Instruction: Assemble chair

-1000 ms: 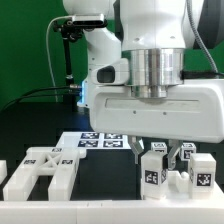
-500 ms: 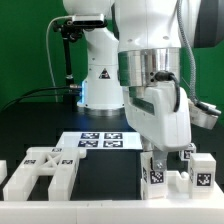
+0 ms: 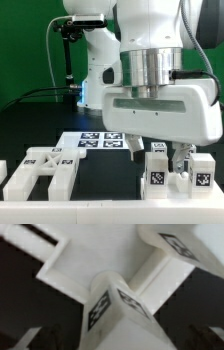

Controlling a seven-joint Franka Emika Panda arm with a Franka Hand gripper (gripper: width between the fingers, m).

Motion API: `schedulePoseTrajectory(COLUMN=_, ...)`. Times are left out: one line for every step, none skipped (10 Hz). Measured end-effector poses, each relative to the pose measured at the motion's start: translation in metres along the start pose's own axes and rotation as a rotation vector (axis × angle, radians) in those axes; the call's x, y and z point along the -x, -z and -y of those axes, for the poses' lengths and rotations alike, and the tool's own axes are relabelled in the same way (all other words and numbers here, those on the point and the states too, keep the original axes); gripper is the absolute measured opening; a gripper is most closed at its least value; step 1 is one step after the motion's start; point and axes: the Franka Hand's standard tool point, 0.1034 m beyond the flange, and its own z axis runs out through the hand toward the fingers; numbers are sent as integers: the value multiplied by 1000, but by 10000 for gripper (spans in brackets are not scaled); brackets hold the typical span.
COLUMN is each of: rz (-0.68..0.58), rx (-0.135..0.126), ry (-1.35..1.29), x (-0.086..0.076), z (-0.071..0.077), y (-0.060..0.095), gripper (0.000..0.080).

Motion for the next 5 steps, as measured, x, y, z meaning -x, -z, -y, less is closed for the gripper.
schedulePoseTrajectory(rz=-9, rx=-4, ry=61, x=2, z=1, y=0, gripper=635)
schedulePoseTrajectory(rz=-9, rx=-2, ry=145, x=1, z=0, y=0, gripper=647)
schedulePoseTrajectory(rz=-9, rx=2, ry=254, x=0, z=-1, y=-1, gripper=649)
schedulePoseTrajectory(rz=-8, rx=13, ry=393, x=-1, z=-1, y=-2, gripper=649)
schedulePoseTrajectory(rz=-8, rx=13, ry=381, x=-1, z=-2, y=-2, gripper=649)
